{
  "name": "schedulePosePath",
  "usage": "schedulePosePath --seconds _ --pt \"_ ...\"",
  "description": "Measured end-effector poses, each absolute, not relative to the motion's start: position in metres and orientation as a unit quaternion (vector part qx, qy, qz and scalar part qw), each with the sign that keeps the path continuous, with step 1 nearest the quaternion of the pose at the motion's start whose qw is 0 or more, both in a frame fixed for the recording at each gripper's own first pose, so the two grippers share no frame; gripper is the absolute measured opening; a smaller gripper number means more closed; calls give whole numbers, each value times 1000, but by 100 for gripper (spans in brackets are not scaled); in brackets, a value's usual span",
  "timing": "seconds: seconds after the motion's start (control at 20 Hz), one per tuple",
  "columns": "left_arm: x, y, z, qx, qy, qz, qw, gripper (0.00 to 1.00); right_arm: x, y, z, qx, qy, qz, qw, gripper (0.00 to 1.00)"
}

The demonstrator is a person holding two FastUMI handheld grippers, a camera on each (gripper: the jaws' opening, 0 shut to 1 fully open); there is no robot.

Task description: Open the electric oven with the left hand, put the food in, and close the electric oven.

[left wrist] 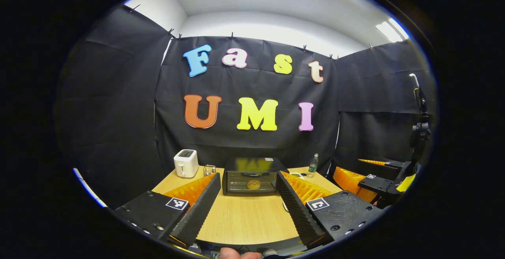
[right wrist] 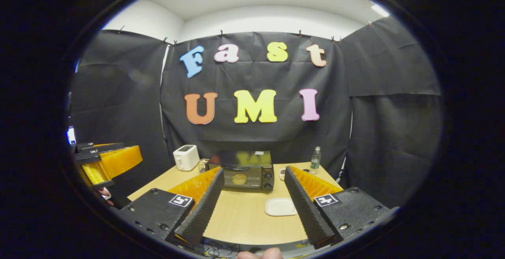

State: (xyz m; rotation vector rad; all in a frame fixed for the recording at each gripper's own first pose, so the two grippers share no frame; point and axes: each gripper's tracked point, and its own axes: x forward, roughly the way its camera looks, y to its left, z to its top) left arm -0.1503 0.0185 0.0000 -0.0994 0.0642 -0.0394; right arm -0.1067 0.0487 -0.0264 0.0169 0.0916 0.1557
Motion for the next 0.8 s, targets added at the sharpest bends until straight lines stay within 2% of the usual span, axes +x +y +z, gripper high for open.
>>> schedulePosePath --seconds 0.35,0.8 --pt "-170 22 -8 -40 30 -17 999 93 -130 57 -29 13 42 80 996 96" --pt "-174 19 -19 -35 35 -14 999 93 -133 43 -45 23 57 62 996 96"
